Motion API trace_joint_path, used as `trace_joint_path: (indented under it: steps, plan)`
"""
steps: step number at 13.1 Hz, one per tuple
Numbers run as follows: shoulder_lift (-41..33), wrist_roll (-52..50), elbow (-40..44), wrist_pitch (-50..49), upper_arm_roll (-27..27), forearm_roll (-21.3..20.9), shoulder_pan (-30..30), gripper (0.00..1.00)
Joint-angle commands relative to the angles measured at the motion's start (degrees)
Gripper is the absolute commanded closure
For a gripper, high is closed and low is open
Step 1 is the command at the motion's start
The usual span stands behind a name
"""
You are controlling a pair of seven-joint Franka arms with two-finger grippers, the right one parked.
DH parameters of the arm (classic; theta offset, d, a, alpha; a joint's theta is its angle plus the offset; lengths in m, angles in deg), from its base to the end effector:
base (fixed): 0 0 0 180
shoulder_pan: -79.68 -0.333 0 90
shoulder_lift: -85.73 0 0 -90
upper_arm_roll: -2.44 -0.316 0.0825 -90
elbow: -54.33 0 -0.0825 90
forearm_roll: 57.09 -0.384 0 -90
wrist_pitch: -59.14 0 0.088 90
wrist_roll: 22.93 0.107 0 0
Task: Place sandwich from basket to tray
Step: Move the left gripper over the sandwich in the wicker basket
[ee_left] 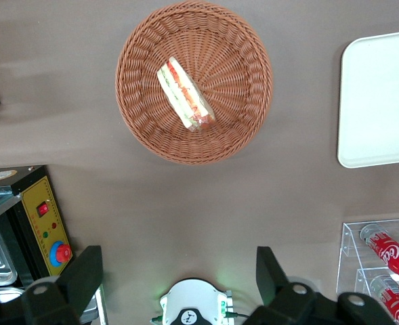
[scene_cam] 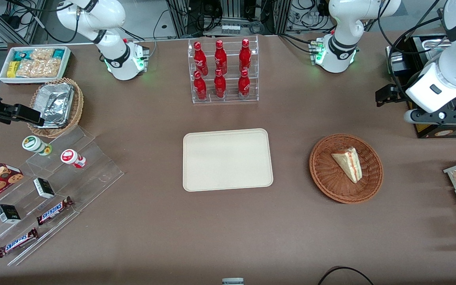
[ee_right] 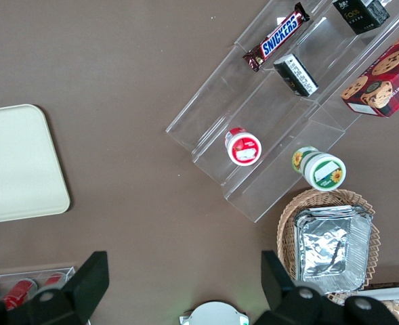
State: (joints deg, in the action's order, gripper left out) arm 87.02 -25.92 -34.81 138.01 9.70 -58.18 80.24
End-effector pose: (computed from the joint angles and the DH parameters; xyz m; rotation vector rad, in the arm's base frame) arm 0.5343 -0.0702 0.6043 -3.0886 0.1279 0.3089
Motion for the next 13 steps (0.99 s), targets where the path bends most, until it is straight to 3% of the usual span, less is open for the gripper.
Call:
trace_joint_path:
  steps: [1,3,13]
  plan:
    - [0.4,1.0,0.9,1.4,-0.2,0.2,-0.3,0.00]
    - [0.9,0.9,-0.1,2.8,-0.5,0.0,-0.3,0.00]
    - [-1.8,0.4,-25.3,29.5,-0.5,0.1,-0.2,0.00]
